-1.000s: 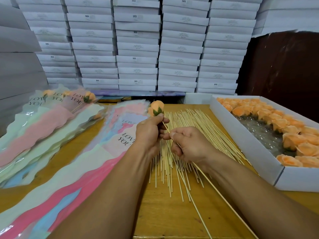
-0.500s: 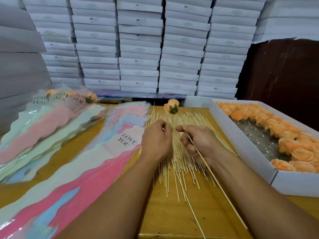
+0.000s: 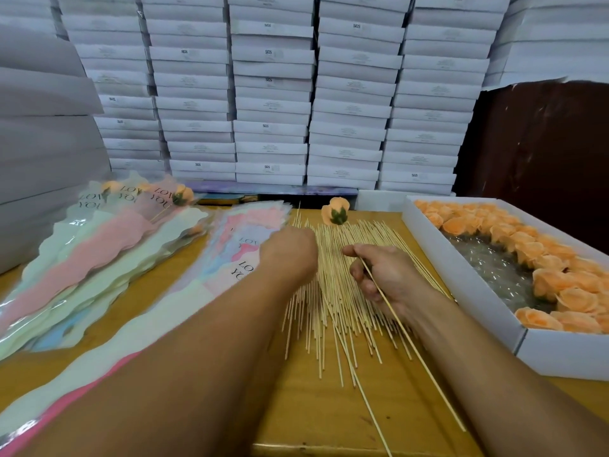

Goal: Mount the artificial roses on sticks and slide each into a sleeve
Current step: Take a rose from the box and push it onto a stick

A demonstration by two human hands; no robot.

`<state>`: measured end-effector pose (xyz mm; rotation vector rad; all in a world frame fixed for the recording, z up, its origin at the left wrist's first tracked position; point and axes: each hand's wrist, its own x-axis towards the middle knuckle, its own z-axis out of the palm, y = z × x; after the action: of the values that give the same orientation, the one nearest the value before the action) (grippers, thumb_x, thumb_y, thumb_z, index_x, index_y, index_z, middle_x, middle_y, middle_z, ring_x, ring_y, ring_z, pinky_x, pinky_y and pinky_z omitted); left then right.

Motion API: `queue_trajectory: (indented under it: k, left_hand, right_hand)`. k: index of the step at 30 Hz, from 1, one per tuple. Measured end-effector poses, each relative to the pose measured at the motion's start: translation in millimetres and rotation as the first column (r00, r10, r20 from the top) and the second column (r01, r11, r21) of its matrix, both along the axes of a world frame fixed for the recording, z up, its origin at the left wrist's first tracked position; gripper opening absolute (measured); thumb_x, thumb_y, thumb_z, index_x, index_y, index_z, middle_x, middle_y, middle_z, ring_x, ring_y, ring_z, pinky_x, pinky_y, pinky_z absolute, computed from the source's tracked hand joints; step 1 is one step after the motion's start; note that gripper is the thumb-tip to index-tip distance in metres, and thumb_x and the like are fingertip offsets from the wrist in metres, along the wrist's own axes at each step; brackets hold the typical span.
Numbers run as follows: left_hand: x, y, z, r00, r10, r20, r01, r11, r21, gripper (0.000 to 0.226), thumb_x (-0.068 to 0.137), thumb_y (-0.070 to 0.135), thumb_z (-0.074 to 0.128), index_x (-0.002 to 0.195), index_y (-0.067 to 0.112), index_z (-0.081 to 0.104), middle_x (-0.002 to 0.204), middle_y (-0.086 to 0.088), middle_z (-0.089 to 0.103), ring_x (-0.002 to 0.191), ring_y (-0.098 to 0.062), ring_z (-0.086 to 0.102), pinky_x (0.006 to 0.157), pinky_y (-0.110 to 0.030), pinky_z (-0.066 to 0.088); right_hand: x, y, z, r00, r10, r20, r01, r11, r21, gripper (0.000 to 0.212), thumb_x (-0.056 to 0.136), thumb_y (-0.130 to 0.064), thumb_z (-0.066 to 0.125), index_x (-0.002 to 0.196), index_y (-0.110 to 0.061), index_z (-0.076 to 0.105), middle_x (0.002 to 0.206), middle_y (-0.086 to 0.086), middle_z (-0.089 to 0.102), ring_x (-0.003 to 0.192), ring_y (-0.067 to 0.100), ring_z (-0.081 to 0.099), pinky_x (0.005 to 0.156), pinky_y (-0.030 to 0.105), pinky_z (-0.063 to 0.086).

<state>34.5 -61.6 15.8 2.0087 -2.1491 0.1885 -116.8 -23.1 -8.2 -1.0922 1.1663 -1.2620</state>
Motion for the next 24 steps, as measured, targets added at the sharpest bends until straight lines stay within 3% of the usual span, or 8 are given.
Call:
queue_trajectory:
  k: [3, 5, 7, 8, 10, 14, 24]
  left_hand:
    - [32.6, -16.1, 7.2, 0.999, -0.029, 0.014, 0.029, 0.999, -0.023, 0.027, 0.095, 0.007, 0.052, 0.121, 0.007, 0.056, 0.115, -0.012, 0.060, 0.104, -0.029, 0.056, 0.080, -0.037, 0.046]
    - [58.2, -25.2, 2.9, 0.994, -0.073, 0.082, 0.069, 0.996, 0.047, 0.038, 0.099, 0.015, 0.049, 0.137, 0.014, 0.049, 0.136, -0.012, 0.052, 0.125, -0.031, 0.045, 0.101, -0.046, 0.042]
    - [81.0, -30.8, -9.2, 0.984, -0.121, 0.132, 0.100, 0.983, 0.153, 0.054, 0.104, 0.033, 0.040, 0.156, 0.025, 0.025, 0.164, -0.008, 0.019, 0.150, -0.032, 0.012, 0.115, -0.058, 0.021]
    - [90.1, -33.2, -16.3, 0.981, -0.136, 0.137, 0.106, 0.972, 0.211, 0.060, 0.105, 0.042, 0.035, 0.159, 0.029, 0.013, 0.168, -0.003, 0.001, 0.153, -0.030, -0.005, 0.117, -0.062, 0.011]
    - [104.1, -35.6, -29.7, 0.982, -0.140, 0.123, 0.100, 0.952, 0.290, 0.063, 0.104, 0.052, 0.028, 0.159, 0.032, 0.005, 0.167, 0.002, -0.017, 0.151, -0.027, -0.022, 0.117, -0.065, 0.001]
    - [111.3, -38.4, -45.2, 0.991, -0.114, 0.066, 0.089, 0.949, 0.303, 0.053, 0.106, 0.051, 0.019, 0.157, 0.036, 0.014, 0.166, 0.004, -0.018, 0.151, -0.026, -0.025, 0.116, -0.066, -0.005]
    - [111.2, -41.5, -57.1, 0.992, -0.107, 0.074, 0.091, 0.977, 0.192, 0.048, 0.106, 0.047, 0.019, 0.152, 0.040, 0.028, 0.168, 0.000, -0.011, 0.152, -0.026, -0.021, 0.118, -0.063, 0.001]
  right_hand:
    - [-0.3, 0.5, 0.3, 1.000, 0.014, -0.011, -0.014, 1.000, -0.007, 0.024, 0.104, -0.018, 0.048, 0.105, -0.006, 0.068, 0.055, 0.004, 0.054, 0.035, 0.011, 0.035, 0.032, 0.019, 0.024]
    - [0.8, 1.6, 0.1, 0.999, 0.021, -0.031, -0.021, 1.000, -0.001, 0.024, 0.104, -0.017, 0.047, 0.104, -0.007, 0.068, 0.055, 0.003, 0.055, 0.036, 0.010, 0.036, 0.032, 0.020, 0.025]
    - [1.6, 1.9, 0.1, 0.998, 0.029, -0.047, -0.029, 1.000, -0.009, 0.024, 0.104, -0.017, 0.047, 0.104, -0.007, 0.068, 0.054, 0.003, 0.055, 0.035, 0.010, 0.036, 0.032, 0.019, 0.025]
    - [1.9, 2.0, 0.3, 0.998, 0.032, -0.051, -0.032, 0.999, -0.009, 0.024, 0.104, -0.017, 0.046, 0.104, -0.006, 0.068, 0.054, 0.003, 0.055, 0.034, 0.010, 0.036, 0.032, 0.019, 0.025]
    - [2.4, 2.5, 0.7, 0.998, 0.031, -0.057, -0.031, 1.000, -0.001, 0.024, 0.104, -0.017, 0.047, 0.105, -0.006, 0.068, 0.053, 0.002, 0.055, 0.034, 0.010, 0.036, 0.032, 0.019, 0.025]
    - [2.6, 2.4, 1.0, 0.997, 0.030, -0.072, -0.030, 1.000, 0.000, 0.024, 0.104, -0.017, 0.047, 0.106, -0.006, 0.069, 0.054, 0.002, 0.056, 0.035, 0.010, 0.037, 0.033, 0.020, 0.026]
    - [2.1, 4.0, 1.9, 0.996, 0.037, -0.082, -0.037, 0.999, 0.003, 0.025, 0.105, -0.018, 0.047, 0.107, -0.005, 0.068, 0.054, 0.003, 0.056, 0.036, 0.010, 0.037, 0.032, 0.020, 0.027]
